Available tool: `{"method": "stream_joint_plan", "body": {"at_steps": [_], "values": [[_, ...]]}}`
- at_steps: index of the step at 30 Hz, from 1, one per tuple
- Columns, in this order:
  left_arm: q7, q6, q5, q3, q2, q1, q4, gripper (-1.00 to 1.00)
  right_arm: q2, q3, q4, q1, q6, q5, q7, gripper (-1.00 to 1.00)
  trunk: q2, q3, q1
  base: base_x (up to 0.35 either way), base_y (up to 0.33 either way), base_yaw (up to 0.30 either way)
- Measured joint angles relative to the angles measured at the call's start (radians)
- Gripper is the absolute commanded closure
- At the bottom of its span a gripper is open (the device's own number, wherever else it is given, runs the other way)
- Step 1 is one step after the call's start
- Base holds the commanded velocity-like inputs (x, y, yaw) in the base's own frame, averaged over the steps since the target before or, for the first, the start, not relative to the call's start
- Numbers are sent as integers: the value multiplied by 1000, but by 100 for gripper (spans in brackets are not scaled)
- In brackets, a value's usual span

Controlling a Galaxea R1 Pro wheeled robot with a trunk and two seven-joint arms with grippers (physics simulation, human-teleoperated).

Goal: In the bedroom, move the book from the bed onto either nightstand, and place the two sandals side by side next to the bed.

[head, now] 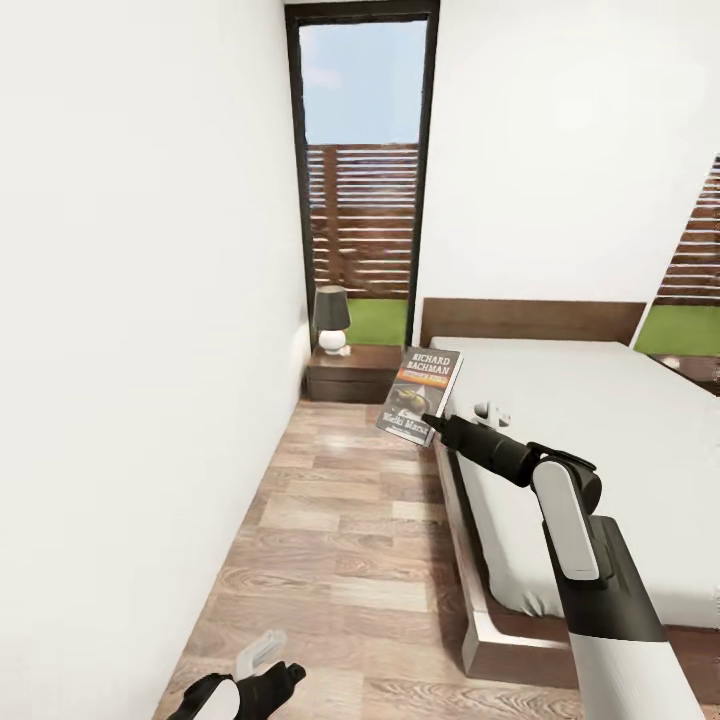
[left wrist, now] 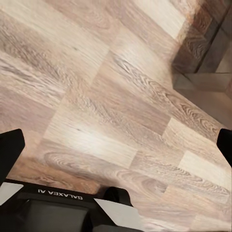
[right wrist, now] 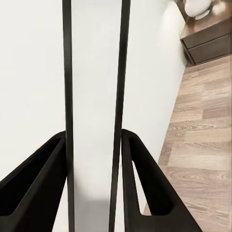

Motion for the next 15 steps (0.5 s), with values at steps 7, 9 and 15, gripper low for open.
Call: {"method": "stream_joint_plan", "body": {"at_steps": [7, 9, 15], "values": [[0, 0, -1, -1, 0, 0, 0, -100, 0, 0, 0, 0, 0, 0, 0, 100, 0, 0, 0, 187, 288, -265], [0, 0, -1, -1, 0, 0, 0, -100, 0, 0, 0, 0, 0, 0, 0, 100, 0, 0, 0, 187, 288, -260], [0, -2, -1, -2, 0, 0, 0, -100, -1, 0, 0, 0, 0, 1, 1, 100, 0, 0, 0, 202, 281, -133]]}}
